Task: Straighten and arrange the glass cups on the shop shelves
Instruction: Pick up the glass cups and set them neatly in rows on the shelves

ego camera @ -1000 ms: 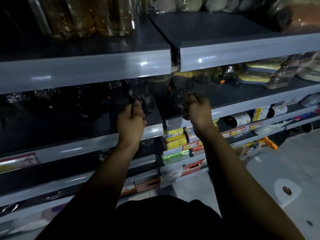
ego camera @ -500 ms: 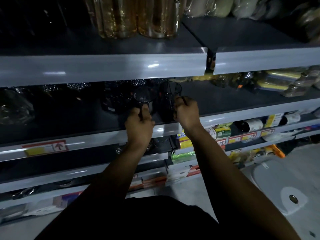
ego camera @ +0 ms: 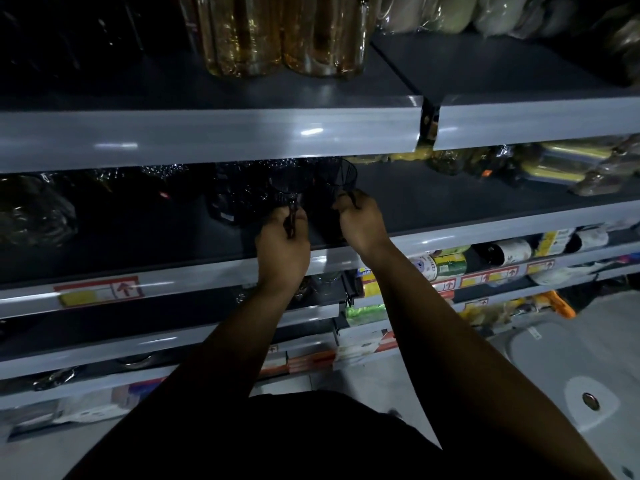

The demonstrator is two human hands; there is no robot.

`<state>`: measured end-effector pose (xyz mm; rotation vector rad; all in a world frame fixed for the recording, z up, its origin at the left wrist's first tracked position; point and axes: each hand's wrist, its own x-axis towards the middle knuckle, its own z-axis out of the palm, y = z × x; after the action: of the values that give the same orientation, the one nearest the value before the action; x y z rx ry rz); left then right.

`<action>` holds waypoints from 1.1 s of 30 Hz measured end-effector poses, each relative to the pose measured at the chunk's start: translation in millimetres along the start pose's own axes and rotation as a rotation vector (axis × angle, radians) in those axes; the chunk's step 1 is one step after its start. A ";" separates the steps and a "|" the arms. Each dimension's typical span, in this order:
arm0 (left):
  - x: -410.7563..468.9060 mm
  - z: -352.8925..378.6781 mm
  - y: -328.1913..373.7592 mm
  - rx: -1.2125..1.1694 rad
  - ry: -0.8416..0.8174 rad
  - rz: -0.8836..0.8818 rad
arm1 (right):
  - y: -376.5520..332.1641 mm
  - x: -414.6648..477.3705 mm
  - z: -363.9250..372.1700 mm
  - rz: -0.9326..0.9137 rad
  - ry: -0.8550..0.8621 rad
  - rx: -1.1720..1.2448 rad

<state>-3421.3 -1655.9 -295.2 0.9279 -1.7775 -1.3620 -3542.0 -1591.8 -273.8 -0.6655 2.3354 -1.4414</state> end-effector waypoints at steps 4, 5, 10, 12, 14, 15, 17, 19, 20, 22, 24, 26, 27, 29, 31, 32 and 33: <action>3.8 -4.8 3.6 0.076 0.036 0.017 | -0.9 1.4 4.7 -0.006 0.015 -0.033; 5.5 -5.6 3.1 0.086 0.048 0.017 | -0.5 1.0 5.3 -0.010 0.017 -0.031; 13.5 -12.1 -1.1 0.077 0.040 0.010 | 0.8 -3.7 -0.9 -0.028 0.056 -0.007; 11.6 -16.5 -0.1 0.096 0.047 0.025 | 3.8 -5.0 -4.9 -0.051 0.066 0.016; 6.0 -18.8 -2.4 0.098 0.049 0.057 | 8.5 -5.7 -8.9 -0.090 0.069 0.011; 2.5 -19.9 -3.3 0.082 0.052 0.081 | 10.6 -6.2 -10.9 -0.105 0.072 0.012; -3.6 -21.7 -5.8 0.046 0.067 0.122 | 15.4 -7.4 -15.4 -0.122 0.086 0.033; -5.9 -23.3 -8.3 0.062 0.121 0.161 | 20.3 -8.5 -20.9 -0.142 0.102 0.043; -7.3 -23.7 -8.3 0.085 0.158 0.185 | 22.4 -9.2 -24.3 -0.157 0.112 0.033; -11.0 -22.4 -5.6 0.134 0.202 0.269 | 24.4 -10.8 -32.4 -0.189 0.127 0.008; -17.2 -16.9 3.7 0.230 0.169 0.397 | 23.9 -12.8 -41.6 -0.209 0.129 -0.019; -20.3 -7.6 13.7 0.301 0.074 0.466 | 24.3 -12.9 -51.0 -0.221 0.126 -0.055; -20.3 -2.1 18.8 0.309 0.023 0.478 | 24.6 -12.5 -56.2 -0.230 0.127 -0.078; -19.7 9.8 27.1 0.313 -0.063 0.499 | 27.2 -9.8 -68.1 -0.246 0.128 -0.135; -18.7 22.5 32.2 0.354 -0.132 0.535 | 32.8 -6.1 -82.5 -0.245 0.136 -0.179; -18.3 29.0 34.6 0.377 -0.162 0.548 | 36.4 -4.3 -90.7 -0.241 0.149 -0.190; -17.6 35.8 37.1 0.395 -0.189 0.558 | 39.9 -2.8 -99.8 -0.234 0.164 -0.198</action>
<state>-3447.9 -1616.8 -268.1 0.4361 -2.2799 -0.7750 -3597.6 -1500.2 -265.5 -0.9335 2.6250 -1.4176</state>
